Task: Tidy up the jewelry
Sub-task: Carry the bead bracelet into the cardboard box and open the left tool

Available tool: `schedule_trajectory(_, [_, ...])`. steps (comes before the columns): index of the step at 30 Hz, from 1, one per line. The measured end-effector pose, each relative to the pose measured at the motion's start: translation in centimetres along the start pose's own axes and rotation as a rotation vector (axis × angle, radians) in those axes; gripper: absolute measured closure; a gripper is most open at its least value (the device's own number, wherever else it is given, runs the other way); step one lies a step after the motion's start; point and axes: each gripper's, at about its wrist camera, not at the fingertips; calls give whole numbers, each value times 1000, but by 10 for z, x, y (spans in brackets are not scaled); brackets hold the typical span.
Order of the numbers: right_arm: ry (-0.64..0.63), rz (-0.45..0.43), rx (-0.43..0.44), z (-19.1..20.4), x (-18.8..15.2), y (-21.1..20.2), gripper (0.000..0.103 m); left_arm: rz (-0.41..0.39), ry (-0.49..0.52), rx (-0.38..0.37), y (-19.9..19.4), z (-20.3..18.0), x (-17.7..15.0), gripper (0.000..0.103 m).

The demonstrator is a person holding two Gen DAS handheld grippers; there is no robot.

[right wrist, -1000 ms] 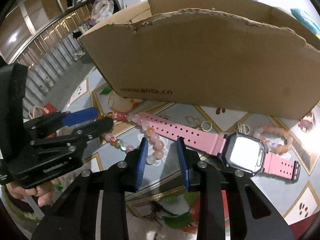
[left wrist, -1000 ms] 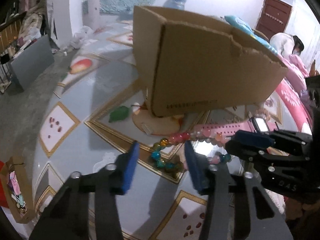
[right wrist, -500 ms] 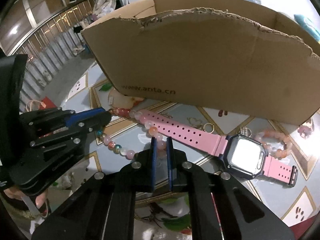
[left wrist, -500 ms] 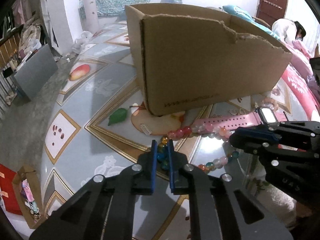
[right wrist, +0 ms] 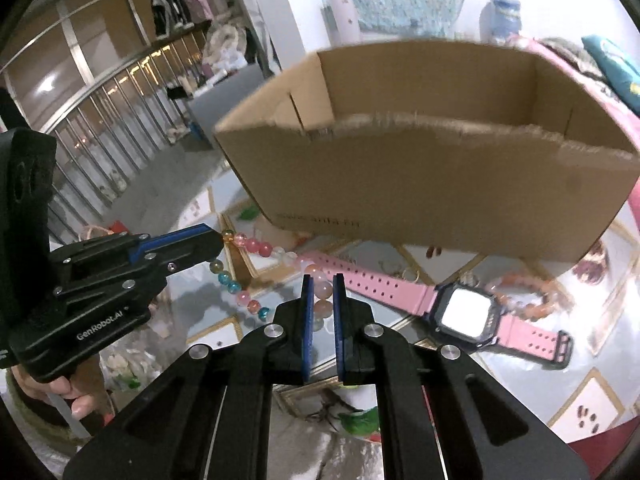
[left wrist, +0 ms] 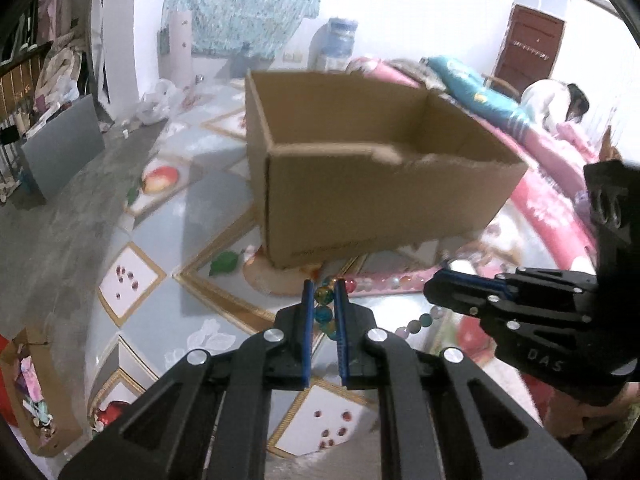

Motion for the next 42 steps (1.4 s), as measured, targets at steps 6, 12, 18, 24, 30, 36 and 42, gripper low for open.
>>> schedule_trajectory(6, [-20,-120,38,-5,31,-42,96,-105,43,-60,-38,-17,43,94])
schedule_trajectory(12, [-32,-178,106,-22,105,-53,96,-165,109,-83,-44,-24,119,94])
schedule_trajectory(18, [-5,19,109,-48,181,23,96,-52,163,-10,24,-12,184,94])
schedule_trajectory(24, [110,273,150,-69,211,119,96,106,157,67,101,10,214,94])
schedule_trajectory(30, [251,432,206,-85,219,170,93,179,182,158,137,21,221,92])
schedule_trajectory(36, [282,394,220,-92,222,144,90,123,140,137,121,26,224,80])
schedule_trajectory(42, [266,242,246,-102,229,82,88,18,131,108,68,15,222,77])
Point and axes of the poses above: each gripper's, at about its wrist camera, not at the fingertips, and y roughly the way its jaws point, z to its left, x to its top, and after that the axes turned 6 degrees about -x, right-handed
